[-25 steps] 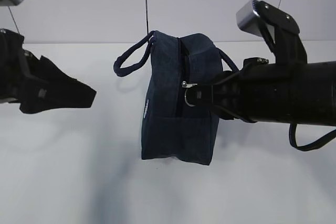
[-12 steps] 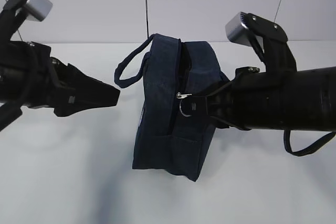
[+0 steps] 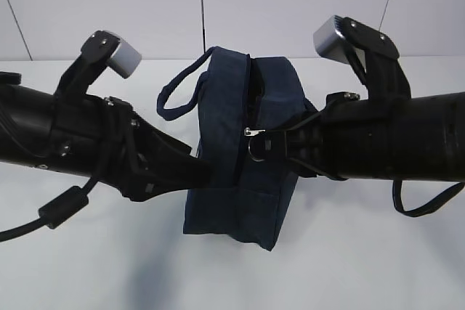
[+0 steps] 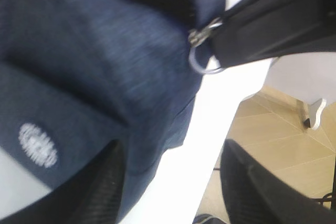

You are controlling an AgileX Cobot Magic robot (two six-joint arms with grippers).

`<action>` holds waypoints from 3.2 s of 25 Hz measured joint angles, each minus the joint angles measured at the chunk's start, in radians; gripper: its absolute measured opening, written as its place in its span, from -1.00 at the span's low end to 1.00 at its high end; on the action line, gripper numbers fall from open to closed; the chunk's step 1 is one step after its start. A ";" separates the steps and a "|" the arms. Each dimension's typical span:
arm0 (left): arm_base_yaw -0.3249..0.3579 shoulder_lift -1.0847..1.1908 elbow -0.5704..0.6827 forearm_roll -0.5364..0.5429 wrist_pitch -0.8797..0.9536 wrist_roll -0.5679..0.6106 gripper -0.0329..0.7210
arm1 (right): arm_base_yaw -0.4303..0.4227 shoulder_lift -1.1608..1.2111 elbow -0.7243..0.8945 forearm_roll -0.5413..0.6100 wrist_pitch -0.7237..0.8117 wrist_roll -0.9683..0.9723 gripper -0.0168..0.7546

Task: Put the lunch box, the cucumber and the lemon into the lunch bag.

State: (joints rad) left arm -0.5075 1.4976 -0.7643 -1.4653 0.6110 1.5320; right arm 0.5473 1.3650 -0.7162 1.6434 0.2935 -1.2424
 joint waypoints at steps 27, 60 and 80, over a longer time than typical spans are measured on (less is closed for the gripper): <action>-0.006 0.131 0.000 -0.322 -0.022 0.289 0.03 | 0.000 0.000 0.000 -0.002 0.026 0.015 -0.96; -0.006 0.135 -0.004 -0.212 0.045 0.239 -0.91 | 0.000 -0.024 -0.077 0.013 -0.018 0.015 -0.96; -0.006 0.132 0.014 -0.161 0.046 0.220 -0.92 | 0.002 -0.026 -0.148 0.019 -0.066 0.015 -0.96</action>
State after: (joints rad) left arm -0.5137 1.6295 -0.7508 -1.6262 0.6575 1.7525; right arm 0.5498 1.3388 -0.8640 1.6625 0.2275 -1.2276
